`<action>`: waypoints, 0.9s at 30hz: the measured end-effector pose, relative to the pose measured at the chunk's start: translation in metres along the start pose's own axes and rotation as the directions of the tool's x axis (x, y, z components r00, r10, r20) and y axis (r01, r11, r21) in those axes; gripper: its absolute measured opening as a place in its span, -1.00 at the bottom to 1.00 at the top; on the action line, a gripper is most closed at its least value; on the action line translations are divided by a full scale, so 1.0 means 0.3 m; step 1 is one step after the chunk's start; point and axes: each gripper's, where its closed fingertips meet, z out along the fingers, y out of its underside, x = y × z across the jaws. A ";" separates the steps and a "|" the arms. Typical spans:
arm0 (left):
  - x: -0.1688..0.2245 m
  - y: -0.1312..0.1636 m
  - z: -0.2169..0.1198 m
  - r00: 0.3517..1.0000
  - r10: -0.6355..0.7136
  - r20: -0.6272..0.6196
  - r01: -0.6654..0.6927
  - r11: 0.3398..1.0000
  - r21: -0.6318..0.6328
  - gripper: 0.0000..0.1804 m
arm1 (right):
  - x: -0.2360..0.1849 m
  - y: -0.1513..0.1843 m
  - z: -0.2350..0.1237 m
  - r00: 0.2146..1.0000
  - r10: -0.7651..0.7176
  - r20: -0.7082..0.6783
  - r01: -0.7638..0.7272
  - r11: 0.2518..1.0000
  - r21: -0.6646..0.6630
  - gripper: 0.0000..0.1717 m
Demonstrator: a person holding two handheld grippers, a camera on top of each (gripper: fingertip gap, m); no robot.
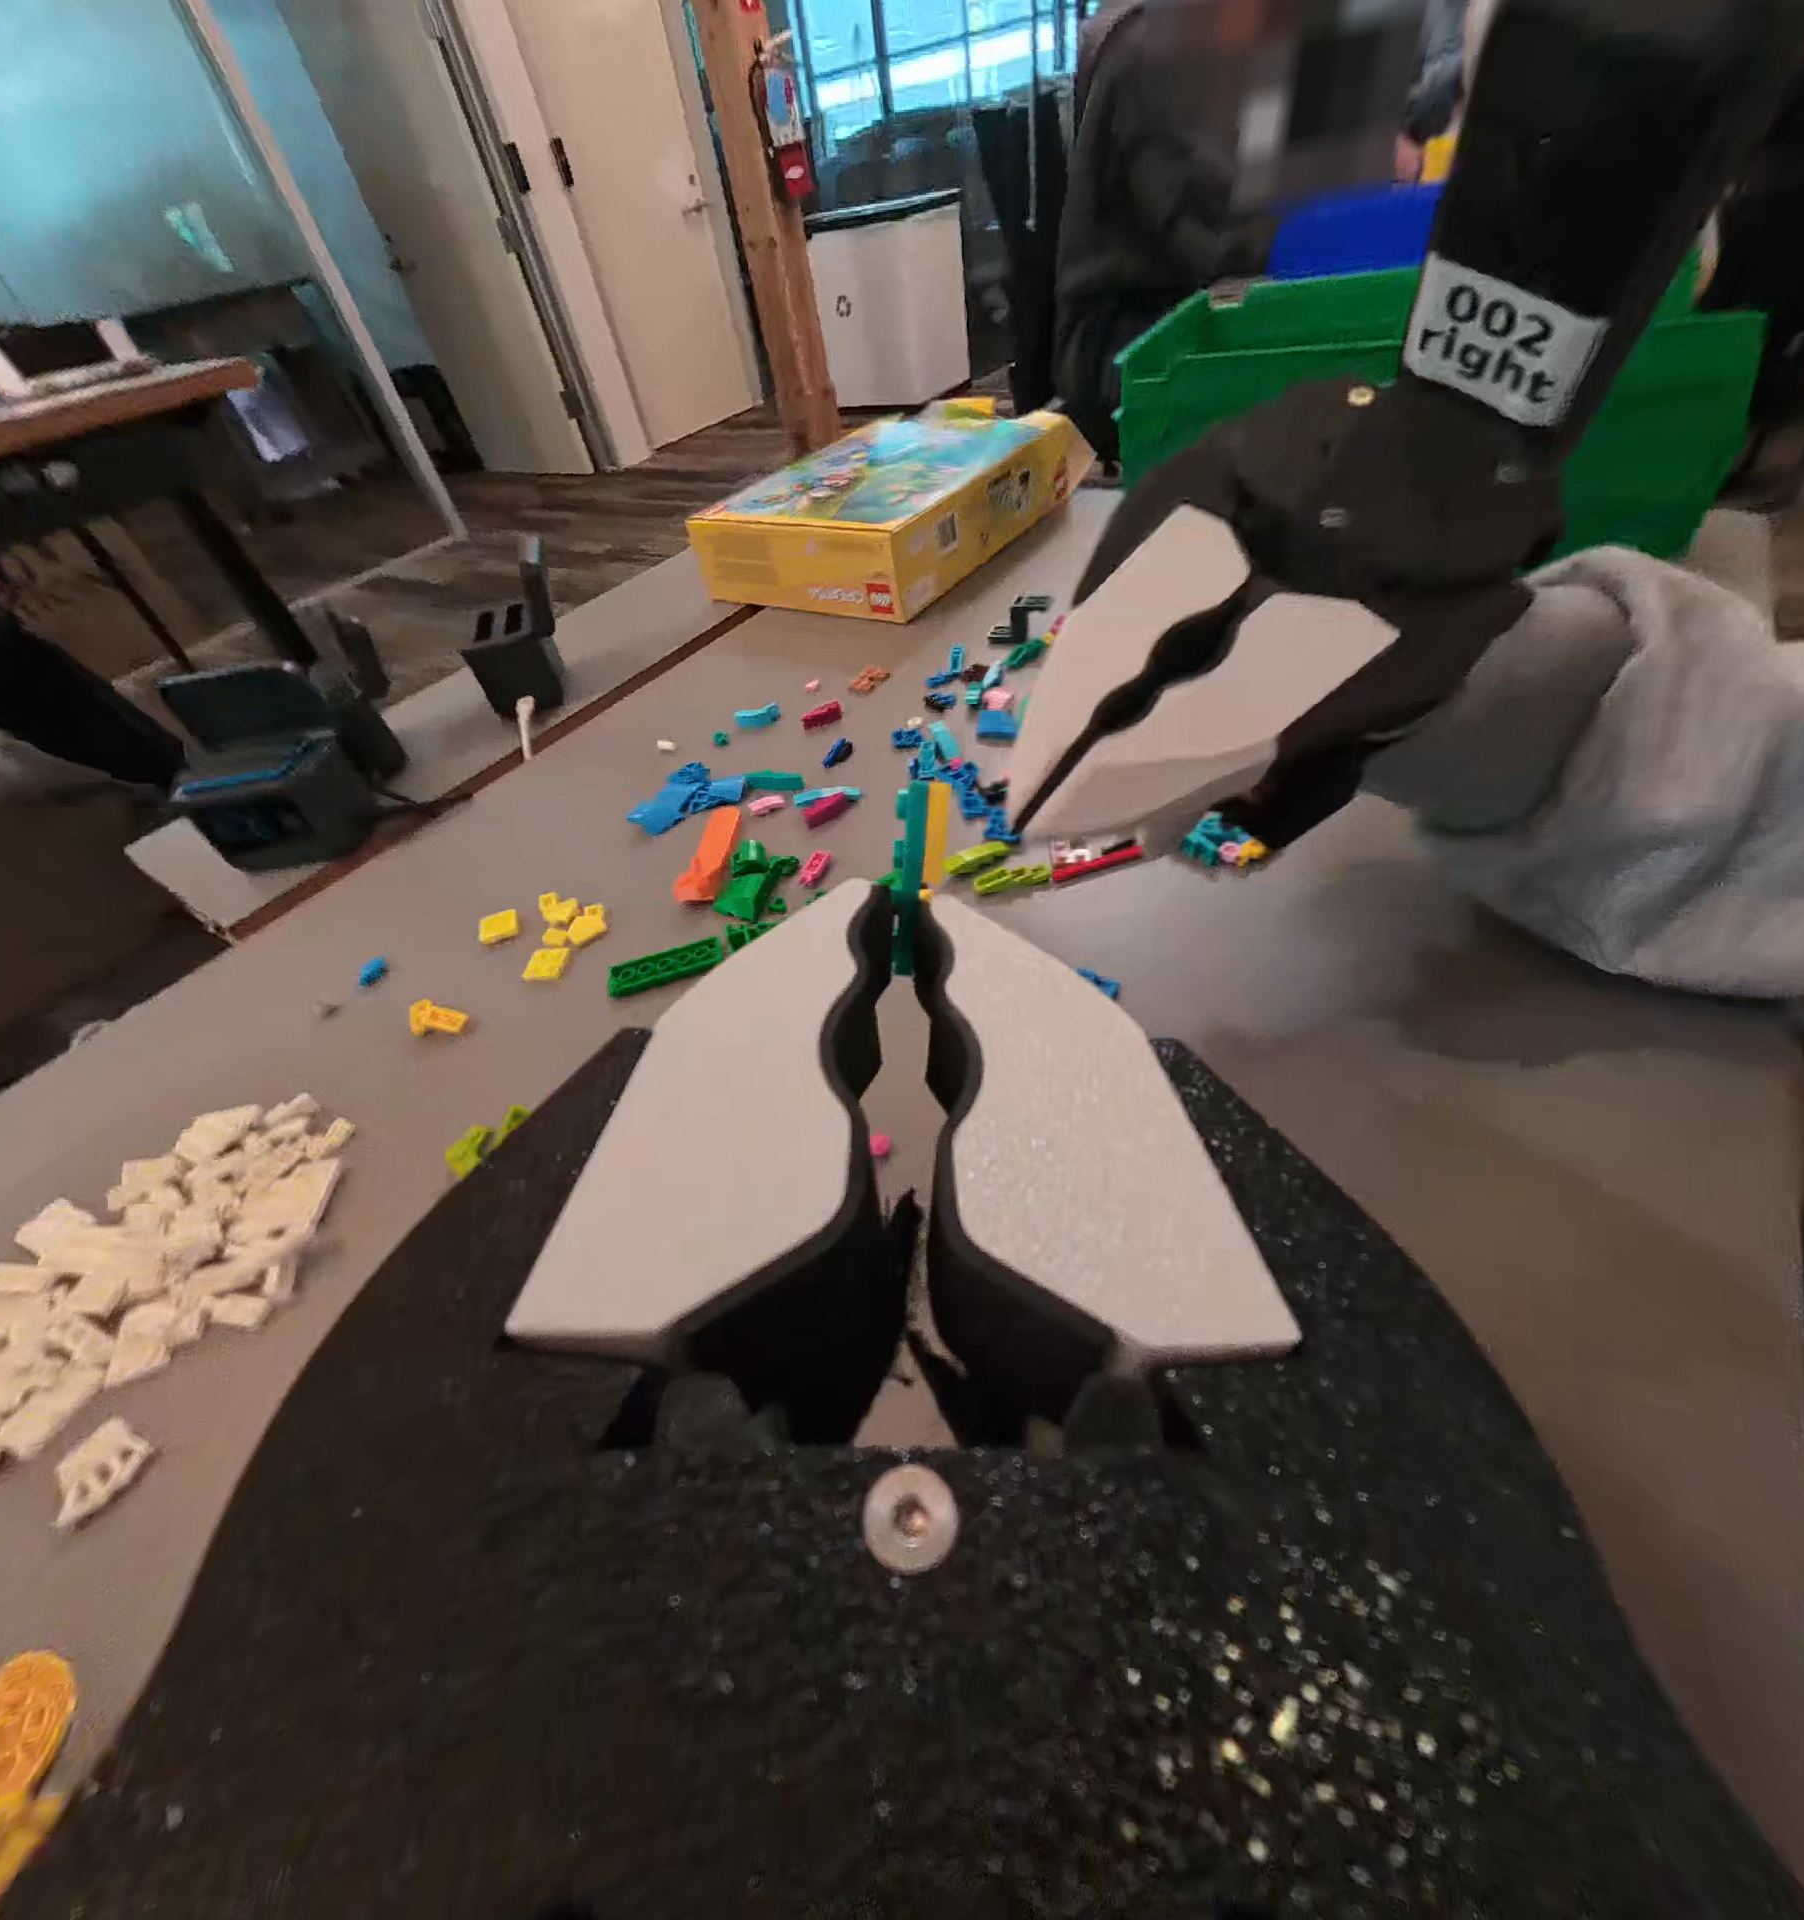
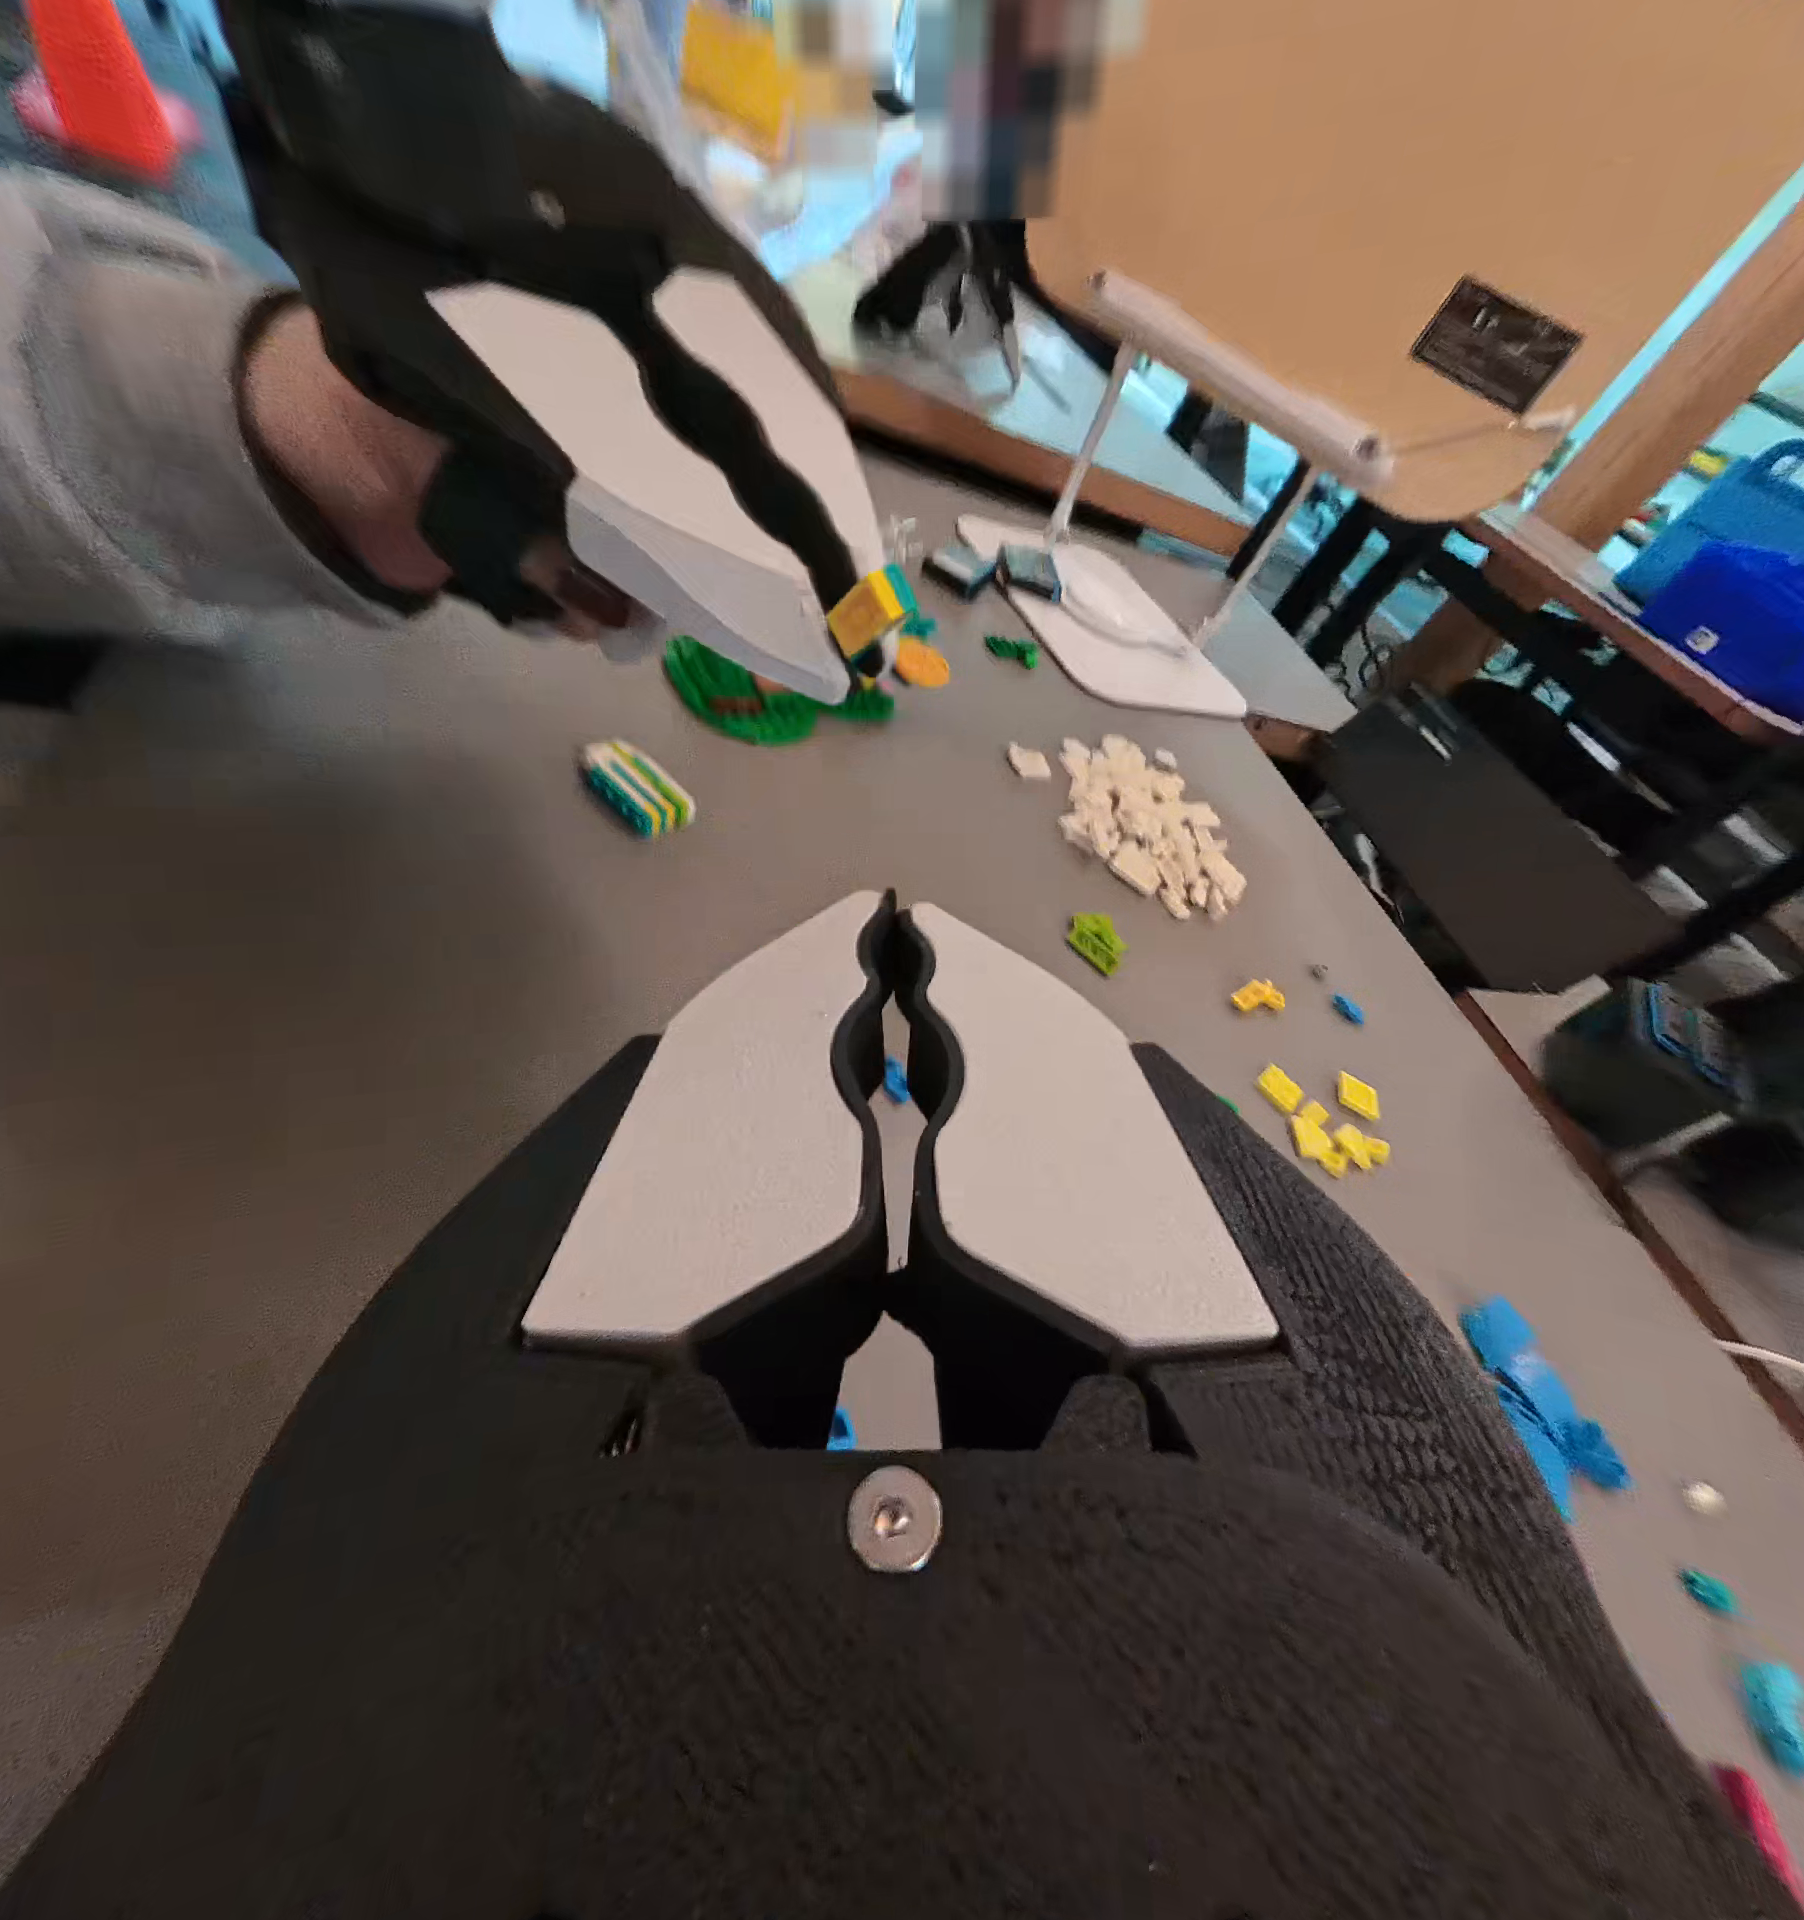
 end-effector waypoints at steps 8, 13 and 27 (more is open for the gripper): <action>0.036 0.048 0.042 0.994 -0.111 -0.017 0.109 0.988 -0.107 -0.95 | 0.019 -0.086 0.015 0.891 -0.348 -0.291 0.376 0.925 0.048 -0.65; 0.029 0.067 0.054 0.991 -0.132 -0.006 0.129 0.980 -0.154 -0.95 | -0.033 -0.080 0.045 0.826 -0.484 -0.291 0.503 0.864 -0.012 -0.69; -0.004 -0.050 0.034 0.826 0.429 0.366 -0.455 0.890 -0.019 -0.95 | 0.006 -0.149 0.061 0.811 0.568 0.144 -0.577 0.732 0.362 -0.74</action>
